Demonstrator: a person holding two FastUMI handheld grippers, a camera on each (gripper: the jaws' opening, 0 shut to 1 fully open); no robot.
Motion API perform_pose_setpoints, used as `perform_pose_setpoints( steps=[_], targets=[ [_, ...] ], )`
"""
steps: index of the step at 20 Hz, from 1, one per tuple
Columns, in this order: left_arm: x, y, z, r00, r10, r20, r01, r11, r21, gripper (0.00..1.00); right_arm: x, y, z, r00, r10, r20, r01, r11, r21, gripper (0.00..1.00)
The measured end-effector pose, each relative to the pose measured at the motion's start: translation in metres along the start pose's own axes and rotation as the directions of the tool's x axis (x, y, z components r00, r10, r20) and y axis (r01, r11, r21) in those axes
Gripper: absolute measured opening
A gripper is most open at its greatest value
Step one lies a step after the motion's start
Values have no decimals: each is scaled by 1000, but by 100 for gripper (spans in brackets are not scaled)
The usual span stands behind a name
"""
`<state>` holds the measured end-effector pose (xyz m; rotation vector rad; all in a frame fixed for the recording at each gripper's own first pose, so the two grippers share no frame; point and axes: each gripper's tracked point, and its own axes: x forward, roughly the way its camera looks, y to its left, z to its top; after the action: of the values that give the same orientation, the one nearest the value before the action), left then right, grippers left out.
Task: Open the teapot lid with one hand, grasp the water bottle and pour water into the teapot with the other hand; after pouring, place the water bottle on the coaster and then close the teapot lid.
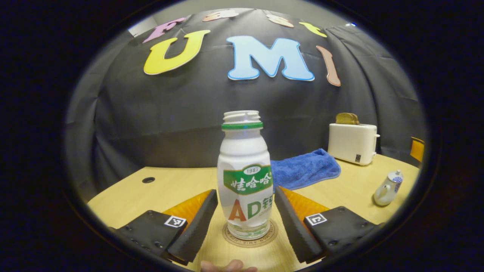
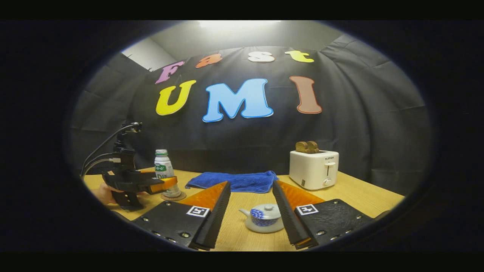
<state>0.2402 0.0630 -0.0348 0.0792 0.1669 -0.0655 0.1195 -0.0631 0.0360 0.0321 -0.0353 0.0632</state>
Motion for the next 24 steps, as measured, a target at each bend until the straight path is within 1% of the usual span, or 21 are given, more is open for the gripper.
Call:
perform_pose_setpoints(
  steps=[3,5,7,9,10,11,12,13,14,15,17,18,21,24],
  targets=[
    [-9,5,-4,999,36,-18,-36,999,-2,100,0,2,-1,1000,6,-4,-6,1000,1,69],
    [-21,8,1,999,51,-3,-51,999,-2,100,0,4,-1,1000,11,-7,-11,1000,6,69],
    [-38,5,4,999,49,4,-49,999,-15,96,0,11,-5,1000,26,-15,-26,1000,17,69],
    [-67,1,6,998,56,16,-56,998,-28,92,-2,19,-7,999,30,-18,-30,1000,1,69],
    [-84,-6,7,998,51,25,-50,998,-40,96,-3,21,-6,1000,19,-12,-19,1000,-18,69],
    [-103,-14,12,998,46,43,-44,998,-50,100,-7,24,-4,1000,9,-13,-10,999,-34,72],
    [-122,-24,16,997,42,68,-38,998,-57,99,-13,28,-3,1000,6,-19,-7,999,-38,74],
    [-140,-32,21,995,39,94,-34,997,-62,98,-24,34,-2,1000,5,-18,-6,1000,-25,82],
    [-157,-43,24,992,33,120,-26,998,-66,100,-37,38,-3,1000,-3,-18,3,1000,3,87],
    [-172,-54,25,990,23,139,-15,998,-62,100,-50,39,-9,999,-24,-23,25,999,36,94],
    [-197,-69,21,988,13,154,-4,998,-59,92,-76,37,-20,996,-80,-43,83,994,75,95],
    [-206,-78,16,988,3,156,5,999,-49,100,-85,37,-25,994,-100,-53,104,991,83,95],
    [-218,-82,8,988,24,154,-18,999,-39,100,-99,44,-36,991,-103,-82,109,991,75,95],
    [-222,-85,5,989,20,149,-9,997,-71,100,-106,47,-41,990,-100,-99,104,994,34,95]
  ],
)
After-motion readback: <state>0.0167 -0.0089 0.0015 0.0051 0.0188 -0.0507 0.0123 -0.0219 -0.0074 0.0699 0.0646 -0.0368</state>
